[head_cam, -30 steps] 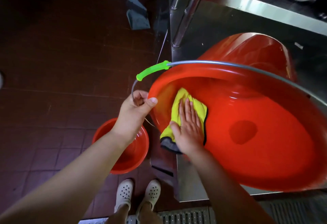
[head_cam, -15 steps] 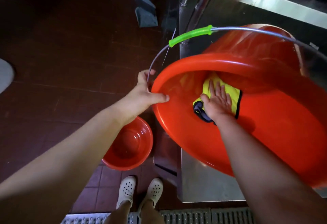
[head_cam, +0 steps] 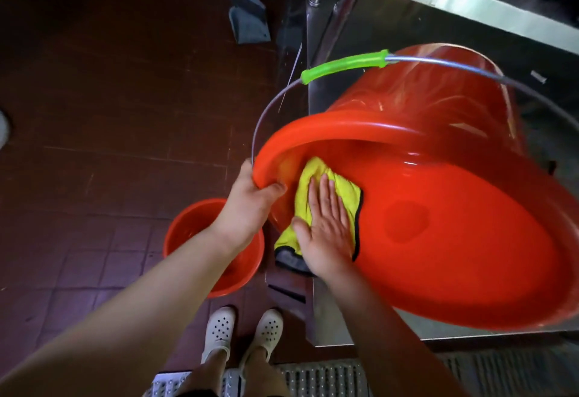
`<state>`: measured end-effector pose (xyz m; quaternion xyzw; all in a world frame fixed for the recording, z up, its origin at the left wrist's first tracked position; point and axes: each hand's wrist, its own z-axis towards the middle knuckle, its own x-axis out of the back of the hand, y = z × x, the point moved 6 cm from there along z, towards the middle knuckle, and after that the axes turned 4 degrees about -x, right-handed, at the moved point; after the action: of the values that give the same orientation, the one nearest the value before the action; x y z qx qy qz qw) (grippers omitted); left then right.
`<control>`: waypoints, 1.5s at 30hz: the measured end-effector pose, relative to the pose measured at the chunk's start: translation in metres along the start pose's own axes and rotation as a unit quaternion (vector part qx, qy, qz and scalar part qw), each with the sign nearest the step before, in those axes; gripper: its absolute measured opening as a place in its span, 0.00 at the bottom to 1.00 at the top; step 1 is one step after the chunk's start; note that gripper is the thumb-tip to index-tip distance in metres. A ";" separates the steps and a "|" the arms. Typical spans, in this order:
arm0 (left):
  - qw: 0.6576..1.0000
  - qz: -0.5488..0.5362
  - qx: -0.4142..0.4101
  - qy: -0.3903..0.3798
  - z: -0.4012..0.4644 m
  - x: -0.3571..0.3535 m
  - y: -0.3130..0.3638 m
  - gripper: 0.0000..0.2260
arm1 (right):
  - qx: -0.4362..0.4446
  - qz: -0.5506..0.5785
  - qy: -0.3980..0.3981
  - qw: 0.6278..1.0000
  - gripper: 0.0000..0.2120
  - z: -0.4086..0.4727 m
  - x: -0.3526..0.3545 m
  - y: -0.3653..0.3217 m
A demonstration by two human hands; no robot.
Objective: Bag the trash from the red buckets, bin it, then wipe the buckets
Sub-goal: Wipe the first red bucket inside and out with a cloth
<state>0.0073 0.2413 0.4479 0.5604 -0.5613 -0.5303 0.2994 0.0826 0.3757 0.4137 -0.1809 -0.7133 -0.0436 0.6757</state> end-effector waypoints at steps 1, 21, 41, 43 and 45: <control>1.000 0.011 -0.014 -0.001 0.003 0.002 0.007 0.16 | 0.006 -0.005 0.001 1.000 0.35 0.009 0.001 0.003; 0.992 0.029 0.095 -0.077 -0.008 -0.009 -0.035 0.10 | -0.188 0.034 -0.037 0.981 0.33 0.097 0.010 0.069; 0.971 0.202 -0.126 -0.004 0.009 0.026 0.041 0.03 | -0.158 -0.051 -0.038 0.985 0.32 0.120 0.013 0.075; 0.972 0.192 -0.131 -0.017 0.009 0.026 0.039 0.03 | -0.177 -0.062 -0.045 0.981 0.31 0.129 0.014 0.086; 0.980 0.174 -0.097 -0.022 0.008 0.025 0.023 0.03 | -0.176 -0.065 -0.052 0.981 0.30 0.133 0.013 0.087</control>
<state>-0.0120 0.2150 0.4604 0.4109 -0.6028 -0.5336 0.4278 -0.0158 0.5004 0.3996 -0.2525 -0.7389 -0.2032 0.5908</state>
